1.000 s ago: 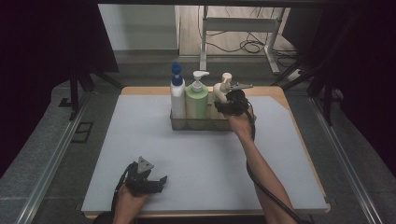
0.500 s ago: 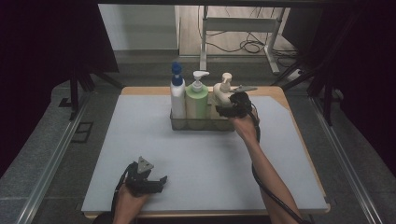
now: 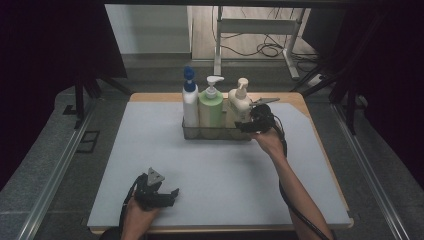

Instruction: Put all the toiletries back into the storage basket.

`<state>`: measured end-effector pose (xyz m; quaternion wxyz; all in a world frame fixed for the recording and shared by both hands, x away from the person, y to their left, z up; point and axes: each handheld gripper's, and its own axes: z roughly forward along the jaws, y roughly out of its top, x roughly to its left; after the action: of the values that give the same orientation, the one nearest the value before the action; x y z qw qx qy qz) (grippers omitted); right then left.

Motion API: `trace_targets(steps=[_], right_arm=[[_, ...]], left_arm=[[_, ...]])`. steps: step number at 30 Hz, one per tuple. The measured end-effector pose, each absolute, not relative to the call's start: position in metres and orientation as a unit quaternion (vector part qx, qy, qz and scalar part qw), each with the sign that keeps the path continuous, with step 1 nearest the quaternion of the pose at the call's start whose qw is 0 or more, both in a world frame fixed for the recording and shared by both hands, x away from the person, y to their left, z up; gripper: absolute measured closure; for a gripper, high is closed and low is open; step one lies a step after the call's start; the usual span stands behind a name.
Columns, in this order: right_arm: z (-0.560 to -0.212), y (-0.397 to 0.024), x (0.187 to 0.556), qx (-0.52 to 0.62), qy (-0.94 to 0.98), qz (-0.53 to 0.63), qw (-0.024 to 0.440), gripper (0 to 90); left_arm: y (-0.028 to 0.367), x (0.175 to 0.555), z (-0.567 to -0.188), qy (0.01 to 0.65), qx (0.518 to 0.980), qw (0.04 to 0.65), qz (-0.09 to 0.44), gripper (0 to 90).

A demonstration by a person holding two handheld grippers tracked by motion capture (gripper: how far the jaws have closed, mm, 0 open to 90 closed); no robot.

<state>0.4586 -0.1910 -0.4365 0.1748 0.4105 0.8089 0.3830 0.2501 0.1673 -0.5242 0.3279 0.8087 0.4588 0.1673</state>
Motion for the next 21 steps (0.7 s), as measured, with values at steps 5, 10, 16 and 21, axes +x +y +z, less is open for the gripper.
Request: trace_targets(steps=[5, 10, 16, 21], right_arm=[[-0.437, -0.198, 0.452, 0.407, 0.810, 0.387, 0.168, 32.8], [-0.434, -0.207, 0.446, 0.408, 0.810, 0.388, 0.161, 41.3], [-0.430, -0.217, 0.441, 0.415, 0.808, 0.386, 0.159, 54.0], [-0.430, -0.226, 0.441, 0.432, 0.799, 0.383, 0.167, 68.1]], left_arm=[[0.167, 0.250, -0.524, 0.459, 0.808, 0.329, 0.167, 11.9], [0.167, 0.250, -0.524, 0.459, 0.808, 0.329, 0.167, 11.8], [0.167, 0.250, -0.524, 0.459, 0.808, 0.329, 0.167, 11.8], [0.167, 0.250, -0.524, 0.459, 0.808, 0.329, 0.167, 11.9]])
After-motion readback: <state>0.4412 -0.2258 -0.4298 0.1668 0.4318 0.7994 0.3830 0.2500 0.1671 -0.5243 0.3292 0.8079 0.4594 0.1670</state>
